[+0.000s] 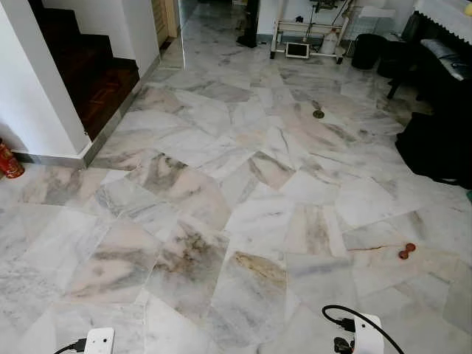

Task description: Setting the table

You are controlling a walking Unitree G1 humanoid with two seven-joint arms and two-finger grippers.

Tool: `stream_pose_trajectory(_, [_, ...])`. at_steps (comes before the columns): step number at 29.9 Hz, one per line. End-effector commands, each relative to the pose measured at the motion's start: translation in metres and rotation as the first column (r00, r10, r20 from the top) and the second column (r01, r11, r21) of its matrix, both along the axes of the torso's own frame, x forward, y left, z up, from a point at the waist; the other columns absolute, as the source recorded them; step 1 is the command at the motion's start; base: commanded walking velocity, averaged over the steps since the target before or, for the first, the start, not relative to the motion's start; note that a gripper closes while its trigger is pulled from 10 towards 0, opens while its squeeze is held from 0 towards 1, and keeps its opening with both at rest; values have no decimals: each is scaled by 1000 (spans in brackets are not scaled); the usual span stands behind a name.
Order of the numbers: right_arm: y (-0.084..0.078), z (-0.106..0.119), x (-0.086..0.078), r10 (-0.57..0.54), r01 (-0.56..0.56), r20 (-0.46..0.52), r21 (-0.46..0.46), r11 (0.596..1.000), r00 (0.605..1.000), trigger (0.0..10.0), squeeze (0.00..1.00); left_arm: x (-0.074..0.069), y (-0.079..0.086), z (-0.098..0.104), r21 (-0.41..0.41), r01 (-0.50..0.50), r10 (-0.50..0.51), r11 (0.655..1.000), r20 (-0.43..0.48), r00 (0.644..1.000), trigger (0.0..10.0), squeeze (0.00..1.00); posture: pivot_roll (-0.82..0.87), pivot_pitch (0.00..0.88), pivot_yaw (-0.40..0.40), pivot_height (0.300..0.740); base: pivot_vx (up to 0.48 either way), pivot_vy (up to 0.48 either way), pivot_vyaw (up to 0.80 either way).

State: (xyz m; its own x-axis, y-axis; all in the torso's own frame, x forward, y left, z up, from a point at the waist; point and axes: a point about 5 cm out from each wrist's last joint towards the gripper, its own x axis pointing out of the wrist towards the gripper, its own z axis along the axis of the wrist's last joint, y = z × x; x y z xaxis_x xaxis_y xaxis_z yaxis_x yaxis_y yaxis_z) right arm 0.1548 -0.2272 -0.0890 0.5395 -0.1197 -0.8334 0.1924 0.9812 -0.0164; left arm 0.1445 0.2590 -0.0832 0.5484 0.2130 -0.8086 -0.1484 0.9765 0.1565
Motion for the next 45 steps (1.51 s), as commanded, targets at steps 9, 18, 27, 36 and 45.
stream_pose_trajectory(9, [15,2,11,89,-92,46,72,993,995,10000,0,34,-52,3,-120,129,-115,984,113,987,10000,0,-9,0,-75,740,0,0,0])
stream_pose_trajectory(18, [15,2,11,89,-92,46,72,993,995,10000,0,34,-52,3,-120,129,-115,984,113,987,10000,0,-9,0,-75,740,0,0,0])
stream_pose_trajectory(27, [15,2,11,89,-92,46,72,993,995,10000,0,34,-52,3,-120,129,-115,984,113,987,10000,0,-9,0,-75,740,0,0,0])
stream_pose_trajectory(36, [21,1,9,102,-105,45,81,991,994,10000,0,33,-53,3,-119,135,-122,984,109,987,10000,0,-4,0,-73,740,0,0,0])
stream_pose_trajectory(45, [25,1,10,108,-112,51,89,990,993,10000,0,33,-54,2,-121,138,-125,983,107,986,10000,0,-4,0,-76,740,0,0,0])
